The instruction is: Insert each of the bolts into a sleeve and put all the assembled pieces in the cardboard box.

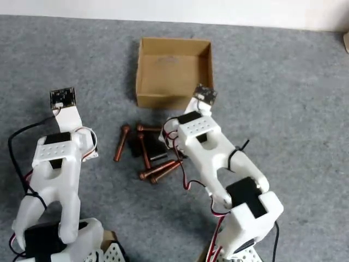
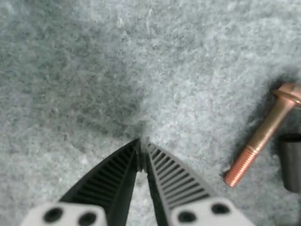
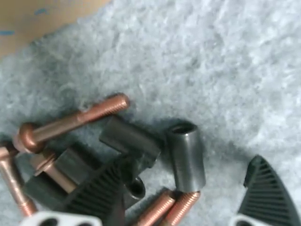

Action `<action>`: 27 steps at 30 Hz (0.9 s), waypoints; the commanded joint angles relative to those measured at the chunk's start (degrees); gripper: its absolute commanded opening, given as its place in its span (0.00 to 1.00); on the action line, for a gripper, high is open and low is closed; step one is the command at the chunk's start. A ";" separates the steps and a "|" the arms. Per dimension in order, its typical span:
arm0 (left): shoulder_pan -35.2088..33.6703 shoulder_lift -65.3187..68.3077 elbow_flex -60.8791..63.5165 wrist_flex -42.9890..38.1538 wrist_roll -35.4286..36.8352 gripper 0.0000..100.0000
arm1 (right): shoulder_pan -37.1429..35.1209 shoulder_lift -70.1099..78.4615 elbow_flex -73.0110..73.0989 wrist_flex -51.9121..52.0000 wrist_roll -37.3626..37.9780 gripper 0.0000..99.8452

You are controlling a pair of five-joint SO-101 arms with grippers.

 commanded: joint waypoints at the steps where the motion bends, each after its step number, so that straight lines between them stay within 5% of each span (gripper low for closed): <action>1: 0.04 -0.22 -0.31 -0.79 0.35 0.01 | -1.19 2.68 0.40 1.63 -0.53 0.33; 8: 0.04 -0.22 -0.31 -0.79 0.35 0.01 | -1.45 2.68 0.31 1.45 -0.18 0.00; 27: 0.04 -0.57 -0.31 -0.70 0.44 0.01 | 3.56 -5.05 -5.23 12.18 0.09 0.00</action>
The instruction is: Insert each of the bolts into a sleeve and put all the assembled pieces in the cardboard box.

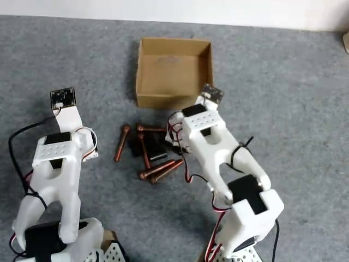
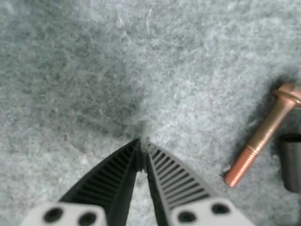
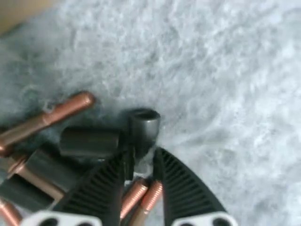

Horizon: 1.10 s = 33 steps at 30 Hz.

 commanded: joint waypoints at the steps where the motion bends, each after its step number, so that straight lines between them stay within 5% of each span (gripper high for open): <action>1: 0.04 -0.57 -0.31 -0.70 0.44 0.01 | 1.80 -4.09 -0.48 1.36 0.09 0.00; 9: -0.04 -0.57 -0.31 -0.70 0.44 0.01 | 4.70 -12.18 3.65 0.92 0.79 0.00; 23: 0.04 -0.57 -0.31 -0.70 0.35 0.01 | -1.45 3.30 -4.44 4.44 23.03 0.01; 33: 0.04 -0.57 -0.31 -0.70 0.35 0.01 | 2.77 -5.85 -9.54 7.52 12.75 0.01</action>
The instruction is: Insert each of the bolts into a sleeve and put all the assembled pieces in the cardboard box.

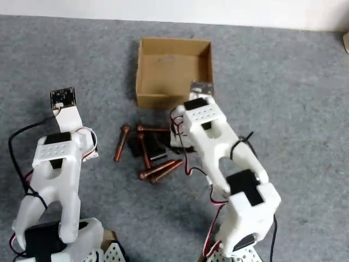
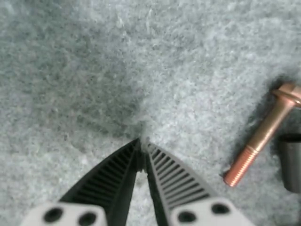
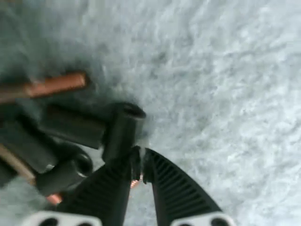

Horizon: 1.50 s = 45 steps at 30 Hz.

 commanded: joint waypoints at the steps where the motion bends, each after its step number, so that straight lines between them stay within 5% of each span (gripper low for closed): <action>1: 0.04 -0.57 -0.31 -0.70 0.35 0.01 | 1.19 -6.99 -2.15 0.66 -6.77 0.01; 22: 0.04 -0.57 -0.31 -0.70 0.35 0.01 | -2.07 1.19 1.54 -3.38 -10.73 0.01; 30: -0.04 -0.57 -0.31 -0.70 0.35 0.01 | -2.07 1.19 1.89 -3.38 -10.90 0.19; 45: 0.04 -0.57 -0.31 -0.70 0.35 0.01 | -2.24 1.36 1.89 -8.66 -14.59 0.19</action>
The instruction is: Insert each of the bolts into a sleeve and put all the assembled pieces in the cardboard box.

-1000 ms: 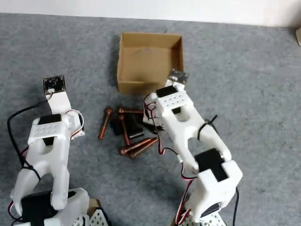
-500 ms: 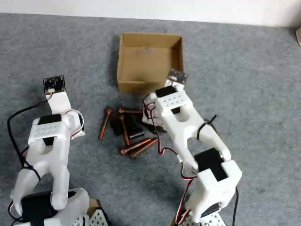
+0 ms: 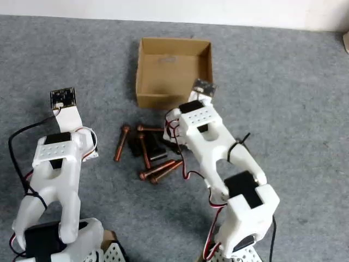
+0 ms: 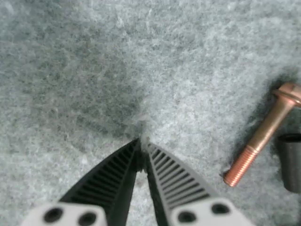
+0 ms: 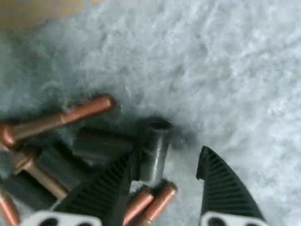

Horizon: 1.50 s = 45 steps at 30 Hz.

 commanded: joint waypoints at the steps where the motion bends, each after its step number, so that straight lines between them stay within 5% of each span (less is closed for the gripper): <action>1: 0.04 -0.57 -0.31 -0.70 0.35 0.01 | -0.22 -0.22 0.13 -1.10 -4.48 0.19; 16: -0.04 -0.57 -0.31 -0.70 0.35 0.01 | -0.40 11.74 -2.15 -0.92 -5.36 0.19; 21: -0.13 -0.57 -0.31 -0.70 0.35 0.01 | -0.13 14.55 -8.84 6.73 -5.45 0.19; 27: -0.22 -0.57 -0.31 -0.70 0.35 0.01 | -0.13 17.27 -11.38 9.01 -5.19 0.00; 29: -0.22 -0.57 -0.31 -0.70 0.35 0.01 | -0.13 17.80 -11.38 9.10 -5.19 0.02; 38: -0.31 -0.48 -0.57 -0.97 0.35 0.01 | 4.09 4.09 -11.03 15.16 -4.92 0.00; 42: -0.40 -0.13 -0.75 -1.05 0.26 0.01 | 6.73 -2.15 -10.07 14.99 0.70 0.00; 45: 3.03 0.04 -5.49 0.44 -6.07 0.01 | 6.64 -0.92 -8.92 12.62 2.81 0.00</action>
